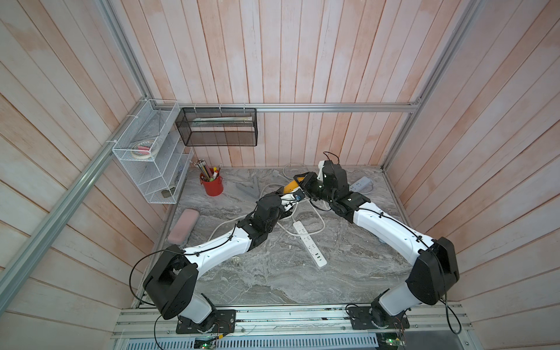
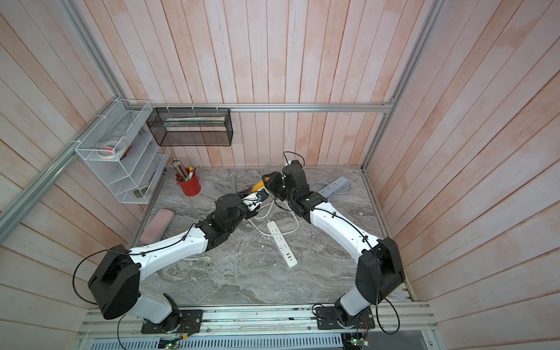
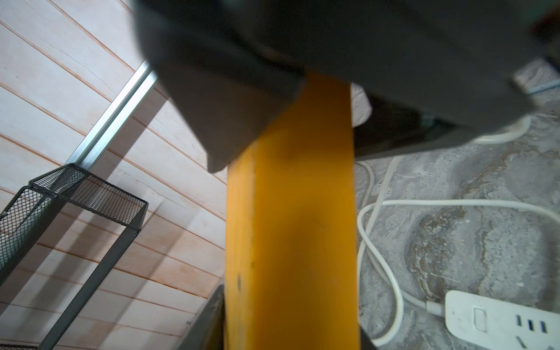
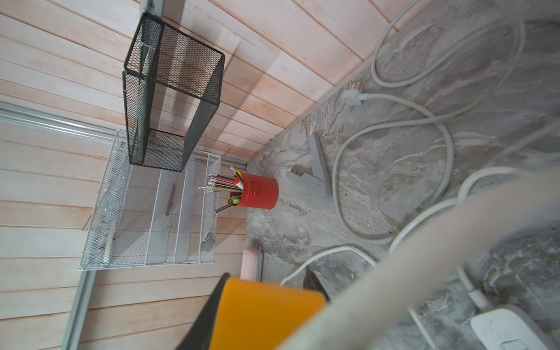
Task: Wrap the cord around the power strip
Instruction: Adjust the power strip.
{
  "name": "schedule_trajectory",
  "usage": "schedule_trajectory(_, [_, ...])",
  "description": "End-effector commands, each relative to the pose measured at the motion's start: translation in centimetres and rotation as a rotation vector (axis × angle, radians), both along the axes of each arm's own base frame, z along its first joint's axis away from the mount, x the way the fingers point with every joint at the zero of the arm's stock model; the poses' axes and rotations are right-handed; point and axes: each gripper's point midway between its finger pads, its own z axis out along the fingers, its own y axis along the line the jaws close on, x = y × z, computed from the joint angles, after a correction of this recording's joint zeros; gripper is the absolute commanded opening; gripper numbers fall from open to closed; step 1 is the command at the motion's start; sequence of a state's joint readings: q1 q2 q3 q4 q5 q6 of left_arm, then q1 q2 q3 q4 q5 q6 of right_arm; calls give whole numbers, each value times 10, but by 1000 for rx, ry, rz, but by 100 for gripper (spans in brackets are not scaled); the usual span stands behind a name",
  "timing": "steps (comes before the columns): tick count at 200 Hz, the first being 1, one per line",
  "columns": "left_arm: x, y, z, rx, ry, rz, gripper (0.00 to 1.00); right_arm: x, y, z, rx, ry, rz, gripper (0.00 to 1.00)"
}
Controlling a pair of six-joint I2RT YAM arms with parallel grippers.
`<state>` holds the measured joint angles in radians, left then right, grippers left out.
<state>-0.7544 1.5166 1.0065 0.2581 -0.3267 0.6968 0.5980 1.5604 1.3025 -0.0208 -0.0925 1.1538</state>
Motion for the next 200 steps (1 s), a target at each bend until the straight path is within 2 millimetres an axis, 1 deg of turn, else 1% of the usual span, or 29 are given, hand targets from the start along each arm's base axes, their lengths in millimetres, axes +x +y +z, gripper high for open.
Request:
schedule_trajectory(1, [-3, -2, 37, -168, 38, 4, 40, 12, -18, -5, -58, -91, -37, 22])
schedule_trajectory(7, [-6, -3, 39, -178, 63, -3, 46, 14, -24, -5, -56, -108, -45, 19])
schedule_trajectory(20, [-15, -3, 43, -203, 134, -20, 55, 17, -37, -7, -59, -146, -59, 11])
schedule_trajectory(26, [-19, -3, 44, -217, 168, -29, 59, 18, -42, -4, -60, -178, -55, 8])
schedule_trajectory(29, [-21, -3, 44, -223, 187, -29, 61, 19, -44, -3, -62, -197, -52, 8])
schedule_trajectory(36, [-25, -1, 44, -239, 224, -26, 71, 20, -49, 0, -77, -244, -36, 7])
schedule_trajectory(40, [-28, 0, 44, -244, 242, -25, 75, 19, -51, 4, -85, -277, -20, 6])
schedule_trajectory(48, [-30, 3, 42, -251, 281, -16, 80, 17, -55, 9, -106, -341, 14, 5])
schedule_trajectory(58, [-30, 9, 40, -282, 348, -6, 85, 11, -54, 18, -143, -446, 87, 5])
schedule_trajectory(67, [-29, 12, 38, -325, 436, -22, 85, 2, -50, 24, -187, -536, 162, 5])
schedule_trajectory(84, [-28, 16, 37, -440, 604, -63, 83, -16, -42, 26, -284, -679, 293, 7])
schedule_trajectory(94, [-30, 15, 37, -508, 682, -111, 83, -26, -39, 27, -319, -742, 346, 7])
schedule_trajectory(110, [-32, 11, 39, -619, 783, -198, 83, -46, -31, 39, -274, -837, 443, 8])
schedule_trajectory(119, [-36, 5, 40, -670, 838, -257, 83, -56, -25, 46, -232, -872, 495, 9])
schedule_trajectory(136, [-47, -10, 37, -721, 945, -365, 83, -63, -18, 56, -173, -898, 552, 9])
schedule_trajectory(149, [-57, -17, 34, -740, 996, -435, 83, -67, -16, 63, -128, -913, 577, 9])
schedule_trajectory(166, [-65, -20, 30, -761, 1035, -490, 82, -73, -13, 71, -63, -921, 621, 9])
schedule_trajectory(180, [-74, -23, 32, -774, 1064, -545, 82, -77, -11, 79, -16, -929, 648, 9])
schedule_trajectory(200, [-79, -25, 34, -798, 1079, -588, 78, -83, -10, 93, 39, -952, 672, 8])
